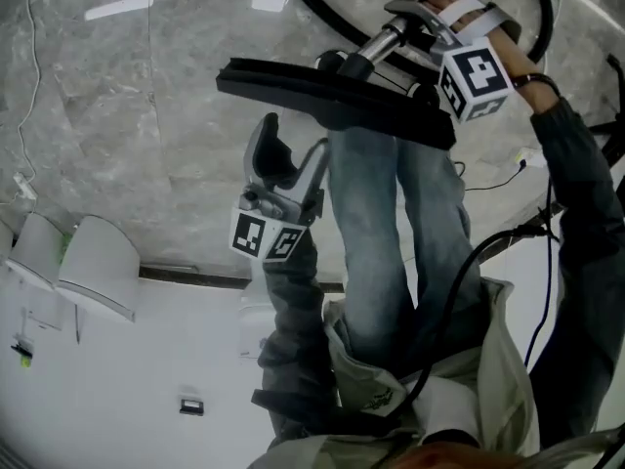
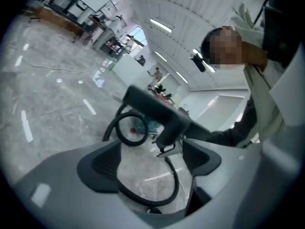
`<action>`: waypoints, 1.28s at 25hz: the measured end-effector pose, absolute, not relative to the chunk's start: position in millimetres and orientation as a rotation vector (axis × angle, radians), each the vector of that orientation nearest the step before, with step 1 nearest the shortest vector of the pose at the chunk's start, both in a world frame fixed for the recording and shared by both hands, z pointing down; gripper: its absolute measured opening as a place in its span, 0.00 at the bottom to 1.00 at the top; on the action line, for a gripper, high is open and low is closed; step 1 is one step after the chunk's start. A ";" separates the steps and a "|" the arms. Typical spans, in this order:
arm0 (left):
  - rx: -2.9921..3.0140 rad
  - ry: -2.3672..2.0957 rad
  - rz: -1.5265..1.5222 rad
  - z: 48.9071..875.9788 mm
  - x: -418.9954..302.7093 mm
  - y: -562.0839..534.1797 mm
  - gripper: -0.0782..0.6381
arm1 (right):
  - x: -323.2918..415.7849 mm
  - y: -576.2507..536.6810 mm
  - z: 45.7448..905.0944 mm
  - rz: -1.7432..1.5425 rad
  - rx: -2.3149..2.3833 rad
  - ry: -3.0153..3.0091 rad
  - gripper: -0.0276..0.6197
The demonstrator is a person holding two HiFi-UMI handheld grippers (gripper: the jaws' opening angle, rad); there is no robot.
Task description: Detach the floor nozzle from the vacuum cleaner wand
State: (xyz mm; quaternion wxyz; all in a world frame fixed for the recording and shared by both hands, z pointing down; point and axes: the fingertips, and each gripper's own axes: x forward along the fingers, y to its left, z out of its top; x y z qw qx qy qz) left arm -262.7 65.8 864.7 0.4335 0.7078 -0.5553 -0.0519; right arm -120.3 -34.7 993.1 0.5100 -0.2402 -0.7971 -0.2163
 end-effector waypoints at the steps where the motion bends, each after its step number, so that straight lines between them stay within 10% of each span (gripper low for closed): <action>1: 1.847 -1.315 -0.102 844.7 -241.1 68.9 0.70 | -117.8 -30.2 956.2 -0.493 -0.605 -1.949 0.40; 9: 2.564 -1.394 0.025 615.8 -119.3 3.0 0.91 | -115.3 16.8 728.7 -0.533 -0.835 -2.110 0.40; 10: 2.680 -1.404 0.048 583.2 -104.2 -2.0 0.88 | -109.5 16.7 709.4 -0.531 -0.848 -2.110 0.40; 13: 2.994 -1.338 0.142 494.0 -42.5 -1.5 0.33 | -78.3 18.6 643.7 -0.602 -0.895 -2.092 0.40; 19: 3.137 -1.265 0.127 366.1 37.5 20.5 0.30 | -35.8 27.8 520.1 -0.806 -0.782 -2.289 0.40; 32: 2.485 -1.644 -0.477 155.9 -21.5 -45.9 0.29 | -53.7 -34.5 322.3 -0.745 0.608 -2.753 0.44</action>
